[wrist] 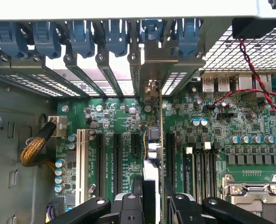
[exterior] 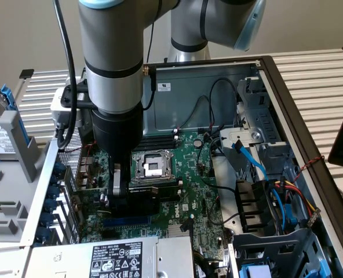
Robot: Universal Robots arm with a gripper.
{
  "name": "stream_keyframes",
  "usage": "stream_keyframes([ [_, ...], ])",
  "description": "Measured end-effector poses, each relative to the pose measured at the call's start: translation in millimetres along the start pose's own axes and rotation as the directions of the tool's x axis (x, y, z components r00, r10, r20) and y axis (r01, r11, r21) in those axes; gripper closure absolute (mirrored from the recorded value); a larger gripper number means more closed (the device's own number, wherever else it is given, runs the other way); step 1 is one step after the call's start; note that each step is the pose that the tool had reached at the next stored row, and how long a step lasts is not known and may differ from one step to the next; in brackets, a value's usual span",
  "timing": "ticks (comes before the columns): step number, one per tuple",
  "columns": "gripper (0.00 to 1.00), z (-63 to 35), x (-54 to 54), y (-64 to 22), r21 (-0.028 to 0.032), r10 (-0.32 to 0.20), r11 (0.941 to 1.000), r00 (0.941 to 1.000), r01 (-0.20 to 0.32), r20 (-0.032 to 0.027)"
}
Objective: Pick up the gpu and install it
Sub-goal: 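Insert the gpu into the slot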
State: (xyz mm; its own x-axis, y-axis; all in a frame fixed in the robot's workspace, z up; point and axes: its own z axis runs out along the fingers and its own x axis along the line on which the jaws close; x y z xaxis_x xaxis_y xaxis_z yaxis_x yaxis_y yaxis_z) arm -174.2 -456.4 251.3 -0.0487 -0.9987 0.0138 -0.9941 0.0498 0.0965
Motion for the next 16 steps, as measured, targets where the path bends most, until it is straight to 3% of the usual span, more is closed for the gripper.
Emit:
stream_keyframes([
  [6, 0.73, 0.1, 0.0, 0.0, 0.0002, 0.001, 1.0000, 1.0000, -0.001, -0.0037],
  [9, 0.73, 0.5, 0.0, -0.1, 0.0004, 0.002, 1.0000, 1.0000, -0.002, -0.0093],
  [16, 0.73, 0.8, -1.3, 0.8, 0.0005, 0.004, 1.0000, 0.9999, -0.004, -0.0096],
])
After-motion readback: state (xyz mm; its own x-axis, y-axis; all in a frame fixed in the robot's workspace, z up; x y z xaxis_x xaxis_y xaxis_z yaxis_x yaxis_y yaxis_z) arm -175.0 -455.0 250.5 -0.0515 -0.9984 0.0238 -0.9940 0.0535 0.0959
